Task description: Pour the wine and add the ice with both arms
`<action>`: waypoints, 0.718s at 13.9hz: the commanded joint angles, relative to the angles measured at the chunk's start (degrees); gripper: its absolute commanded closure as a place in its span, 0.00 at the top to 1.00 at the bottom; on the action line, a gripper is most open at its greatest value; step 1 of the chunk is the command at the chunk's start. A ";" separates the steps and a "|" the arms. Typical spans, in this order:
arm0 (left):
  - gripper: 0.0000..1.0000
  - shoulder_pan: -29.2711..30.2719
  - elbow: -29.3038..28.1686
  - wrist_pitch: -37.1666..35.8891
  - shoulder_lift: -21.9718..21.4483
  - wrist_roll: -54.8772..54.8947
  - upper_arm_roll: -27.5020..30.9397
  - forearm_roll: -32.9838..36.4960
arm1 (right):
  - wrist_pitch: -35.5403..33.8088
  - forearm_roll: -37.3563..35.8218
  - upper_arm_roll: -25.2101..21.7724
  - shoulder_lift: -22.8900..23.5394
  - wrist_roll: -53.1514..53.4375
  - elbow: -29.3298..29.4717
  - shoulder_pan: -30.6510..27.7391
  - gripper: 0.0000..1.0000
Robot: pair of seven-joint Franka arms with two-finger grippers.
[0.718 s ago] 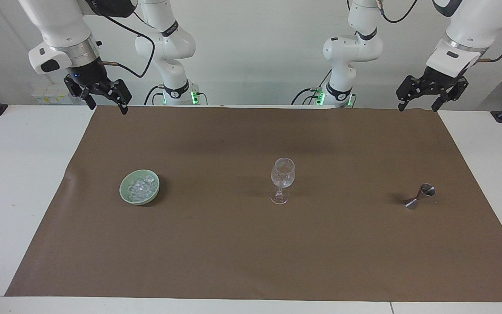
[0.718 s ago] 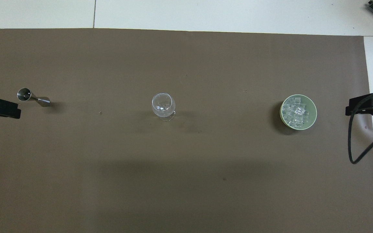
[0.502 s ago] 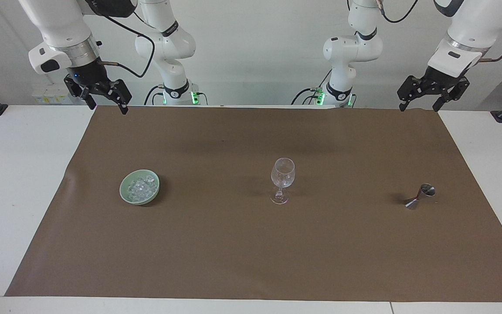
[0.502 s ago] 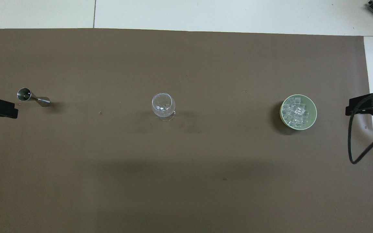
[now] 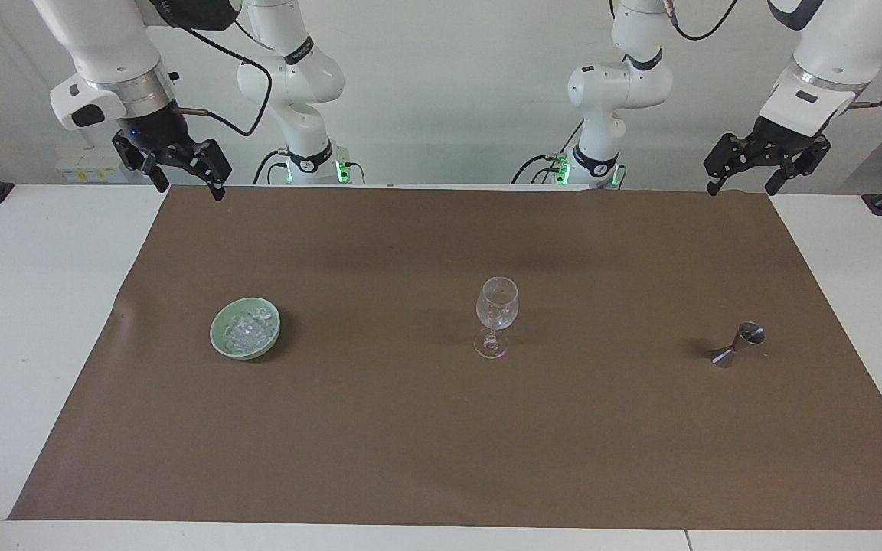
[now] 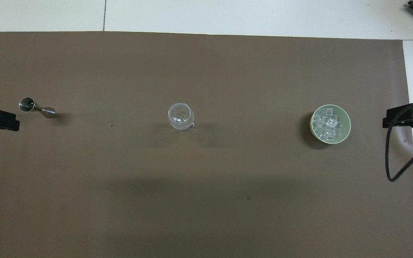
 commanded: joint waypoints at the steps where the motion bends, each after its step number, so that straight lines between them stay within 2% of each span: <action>1: 1.00 2.19 -2.57 0.63 -1.61 -8.38 -0.21 -3.51 | -0.57 1.30 0.28 -1.31 -0.90 -1.24 -0.60 1.00; 4: 1.00 3.42 -7.31 4.06 -3.80 -17.10 -0.21 -6.06 | -0.57 1.30 0.28 -1.31 -0.90 -1.24 -0.60 1.00; 8: 1.00 7.81 -9.25 5.82 -4.42 -21.76 -0.21 -9.22 | -0.57 1.30 0.28 -1.31 -0.90 -1.24 -0.60 1.00; 10: 1.00 10.28 -11.97 9.76 -5.47 -27.02 -0.21 -12.82 | -0.57 1.30 0.28 -1.31 -0.90 -1.24 -0.60 1.00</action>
